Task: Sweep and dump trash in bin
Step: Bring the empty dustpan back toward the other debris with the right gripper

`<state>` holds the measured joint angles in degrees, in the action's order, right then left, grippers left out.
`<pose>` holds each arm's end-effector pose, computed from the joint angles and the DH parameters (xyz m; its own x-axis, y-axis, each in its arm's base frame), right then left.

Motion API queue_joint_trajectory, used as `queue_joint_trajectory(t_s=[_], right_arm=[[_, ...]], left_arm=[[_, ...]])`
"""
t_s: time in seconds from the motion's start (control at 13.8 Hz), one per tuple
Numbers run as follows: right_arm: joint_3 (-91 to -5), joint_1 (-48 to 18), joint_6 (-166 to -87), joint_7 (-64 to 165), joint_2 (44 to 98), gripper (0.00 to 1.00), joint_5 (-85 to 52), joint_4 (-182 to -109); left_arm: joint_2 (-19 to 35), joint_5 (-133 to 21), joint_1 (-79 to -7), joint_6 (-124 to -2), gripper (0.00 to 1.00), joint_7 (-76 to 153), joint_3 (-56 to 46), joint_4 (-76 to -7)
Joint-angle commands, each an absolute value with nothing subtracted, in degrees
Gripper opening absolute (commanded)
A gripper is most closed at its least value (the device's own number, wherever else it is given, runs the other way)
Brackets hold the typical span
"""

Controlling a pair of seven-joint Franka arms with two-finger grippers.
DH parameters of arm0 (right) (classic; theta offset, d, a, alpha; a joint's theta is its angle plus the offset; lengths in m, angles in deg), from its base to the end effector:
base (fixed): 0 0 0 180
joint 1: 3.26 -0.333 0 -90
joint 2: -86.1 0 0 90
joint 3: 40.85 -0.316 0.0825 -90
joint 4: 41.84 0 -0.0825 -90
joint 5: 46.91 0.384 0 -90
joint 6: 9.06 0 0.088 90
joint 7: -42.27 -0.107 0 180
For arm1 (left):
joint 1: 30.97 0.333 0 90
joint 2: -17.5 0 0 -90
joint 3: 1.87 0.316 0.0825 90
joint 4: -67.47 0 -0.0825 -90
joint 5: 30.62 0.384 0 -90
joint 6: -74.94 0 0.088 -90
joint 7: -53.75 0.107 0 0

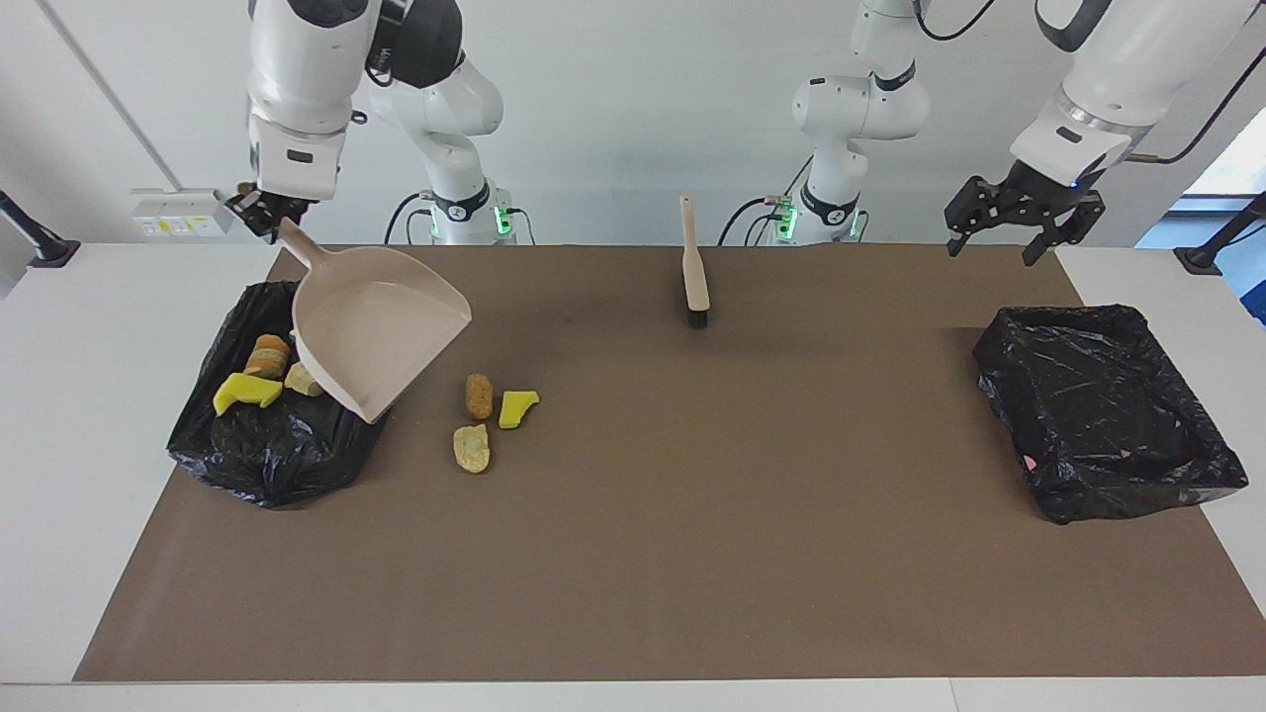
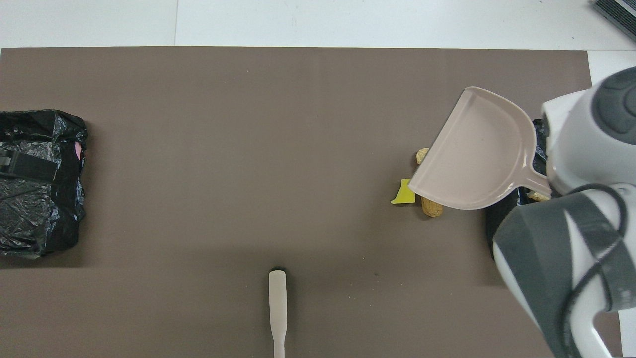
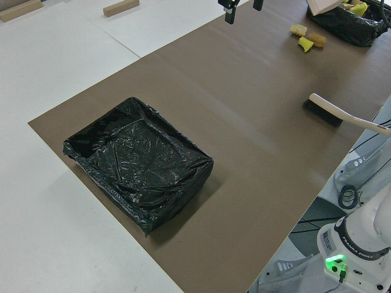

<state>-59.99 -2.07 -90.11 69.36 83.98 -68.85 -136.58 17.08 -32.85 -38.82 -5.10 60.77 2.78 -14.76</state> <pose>0.5296 0.1216 0.5640 0.6819 0.6154 -0.3953 0.7181 -0.6660 0.2019 0.5370 -0.0349 0.6685 0.9821 -0.1839 -0.0404 -0.1821 -0.9823 0.0433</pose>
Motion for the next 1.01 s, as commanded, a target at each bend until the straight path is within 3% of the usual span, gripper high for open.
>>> queue_joint_trajectory(t_s=[0.0,0.94], right_arm=[[-59.9,-6.9,-90.4,54.2,77.5,0.0,-66.8,-133.7],[-59.9,-25.5,-111.2,-0.2,51.2,0.0,-51.3,-115.2]], left_arm=[[15.3,-32.7,-37.4,-2.7,1.0,61.5,1.0,-11.8],[17.8,-32.7,-36.0,-2.8,1.0,60.9,-0.9,-14.1]])
